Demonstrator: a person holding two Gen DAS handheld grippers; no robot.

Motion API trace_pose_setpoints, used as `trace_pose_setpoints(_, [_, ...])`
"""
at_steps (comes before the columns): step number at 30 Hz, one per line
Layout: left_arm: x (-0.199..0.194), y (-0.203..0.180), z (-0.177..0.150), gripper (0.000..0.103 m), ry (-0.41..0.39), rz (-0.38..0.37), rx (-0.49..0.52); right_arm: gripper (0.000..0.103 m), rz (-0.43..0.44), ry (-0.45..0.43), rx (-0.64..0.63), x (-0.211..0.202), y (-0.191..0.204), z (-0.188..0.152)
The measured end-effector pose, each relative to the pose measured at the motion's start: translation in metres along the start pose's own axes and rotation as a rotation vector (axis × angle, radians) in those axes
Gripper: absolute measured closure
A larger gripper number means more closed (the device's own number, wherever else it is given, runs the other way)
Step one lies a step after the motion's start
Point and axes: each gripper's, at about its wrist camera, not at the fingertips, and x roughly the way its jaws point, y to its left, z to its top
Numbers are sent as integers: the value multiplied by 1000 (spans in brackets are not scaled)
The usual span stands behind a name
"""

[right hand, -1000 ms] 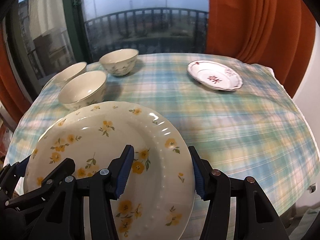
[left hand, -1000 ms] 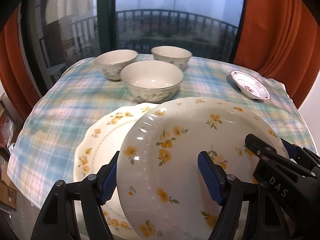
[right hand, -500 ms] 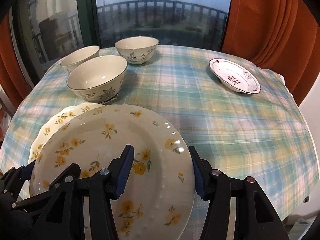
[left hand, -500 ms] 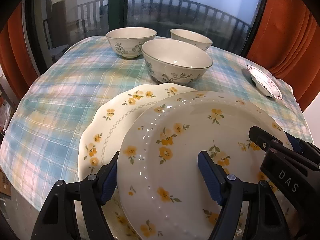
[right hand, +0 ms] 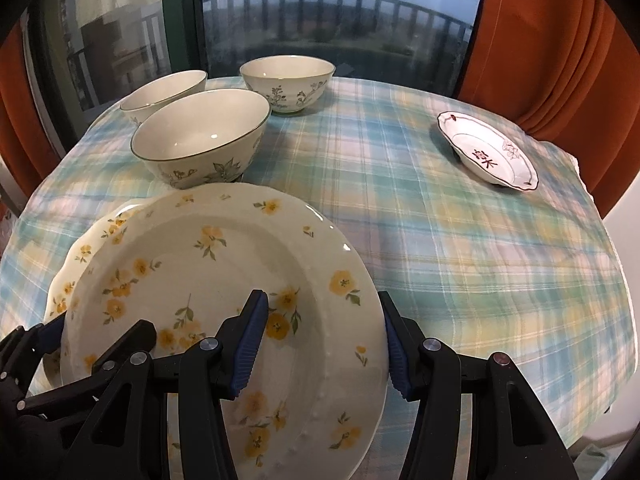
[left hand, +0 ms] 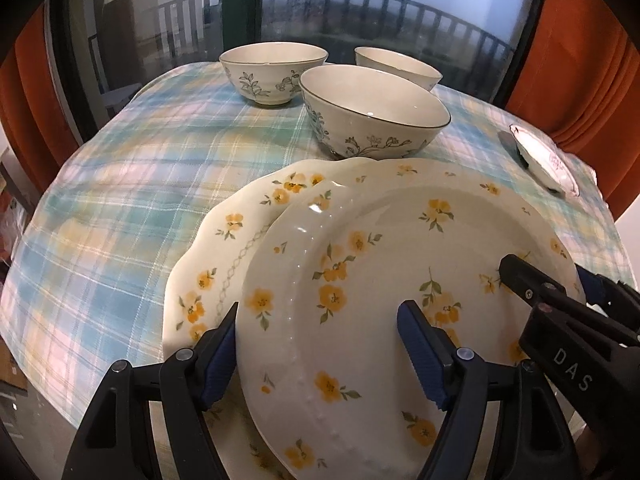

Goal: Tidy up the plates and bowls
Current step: 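Lower the round plate onto the scalloped plate and open both grippers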

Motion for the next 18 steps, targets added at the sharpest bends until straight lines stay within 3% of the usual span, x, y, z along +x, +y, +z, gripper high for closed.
trace_pose_setpoints(6, [0, -3, 0, 25, 5, 55, 24, 45, 21, -6, 4, -1, 0, -5])
trace_pose_setpoints(12, [-4, -15, -4, 20, -15, 220, 95, 45, 67, -1, -2, -5, 0, -14])
trace_pose_setpoints(18, [-8, -12, -8, 18, 4, 196, 65, 45, 118, -14, 7, -10, -4, -21])
